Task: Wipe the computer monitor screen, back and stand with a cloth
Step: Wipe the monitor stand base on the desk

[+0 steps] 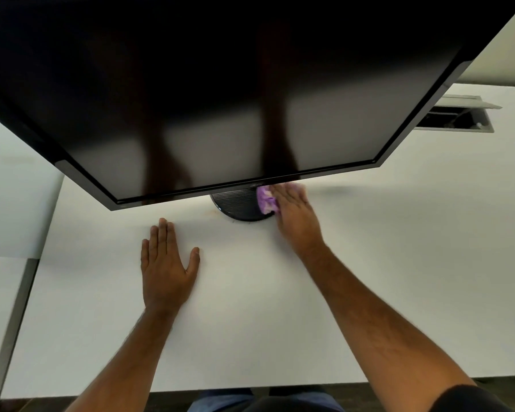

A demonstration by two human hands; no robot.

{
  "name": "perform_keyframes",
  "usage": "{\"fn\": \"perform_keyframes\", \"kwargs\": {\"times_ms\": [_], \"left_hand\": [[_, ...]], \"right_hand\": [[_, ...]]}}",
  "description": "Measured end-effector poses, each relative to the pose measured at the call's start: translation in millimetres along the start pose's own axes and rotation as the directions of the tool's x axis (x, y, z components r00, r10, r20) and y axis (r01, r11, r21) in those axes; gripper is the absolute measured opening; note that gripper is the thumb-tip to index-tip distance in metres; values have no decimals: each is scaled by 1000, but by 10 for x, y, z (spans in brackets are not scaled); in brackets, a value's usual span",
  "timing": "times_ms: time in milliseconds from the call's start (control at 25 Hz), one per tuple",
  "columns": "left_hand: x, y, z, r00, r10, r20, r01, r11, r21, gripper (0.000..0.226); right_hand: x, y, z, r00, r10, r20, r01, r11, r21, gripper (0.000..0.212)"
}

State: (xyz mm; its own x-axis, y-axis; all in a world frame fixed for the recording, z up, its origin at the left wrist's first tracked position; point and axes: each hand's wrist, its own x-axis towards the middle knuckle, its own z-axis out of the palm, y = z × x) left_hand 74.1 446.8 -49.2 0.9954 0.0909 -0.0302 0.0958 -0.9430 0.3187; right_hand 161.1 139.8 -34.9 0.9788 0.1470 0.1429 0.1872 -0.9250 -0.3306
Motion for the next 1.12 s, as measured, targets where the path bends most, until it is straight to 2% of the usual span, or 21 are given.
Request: {"fn": "perform_keyframes", "kwargs": {"times_ms": [80,160,280,360,480,520,640,760,880,960,1000,1120], "left_hand": [[2,14,5,1000,1,-4,-1,1000,-1,83],[6,23,6,1000,-5,-4,5,1000,-3,83],[-7,11,6,1000,-2,-3,2,1000,2,83],[2,0,5,1000,0,6,0,1000,-2,83],[2,9,13,1000,-4,8,4,1000,-8,84],[3,12,14,1000,-4,3,4,1000,-7,83],[11,18,9,1000,8,-9,-8,1000,-20,83],[0,14,13,1000,-1,-1,1,1000,-8,83],[6,12,-5,1000,3,8,-3,1000,-10,83],[8,14,-19,1000,6,12,-6,1000,-19,83],[9,13,-18,1000,7,12,-7,1000,-23,83],[-4,20,-25,1000,0,4,0,1000,-23,83]], "right_hand": [[-22,172,-91,990,144,-11,-144,990,-8,55],[55,-133,47,984,171,-44,-172,985,-16,52],[99,-487,195,998,65,-24,-65,998,20,51],[60,-201,22,1000,6,-22,-7,999,-52,54],[-11,342,-244,974,225,6,-224,972,-74,52],[-13,416,-300,966,257,5,-256,965,-59,50],[-23,192,-240,982,180,-63,-176,983,53,49],[-98,-543,127,999,29,-21,-26,992,127,57],[-74,-1084,277,994,-95,53,86,984,154,55],[-23,-856,207,982,-178,68,168,978,127,52],[-43,-638,159,984,-173,43,167,980,111,51],[-171,-21,-29,998,-30,-49,35,994,106,50]]}}
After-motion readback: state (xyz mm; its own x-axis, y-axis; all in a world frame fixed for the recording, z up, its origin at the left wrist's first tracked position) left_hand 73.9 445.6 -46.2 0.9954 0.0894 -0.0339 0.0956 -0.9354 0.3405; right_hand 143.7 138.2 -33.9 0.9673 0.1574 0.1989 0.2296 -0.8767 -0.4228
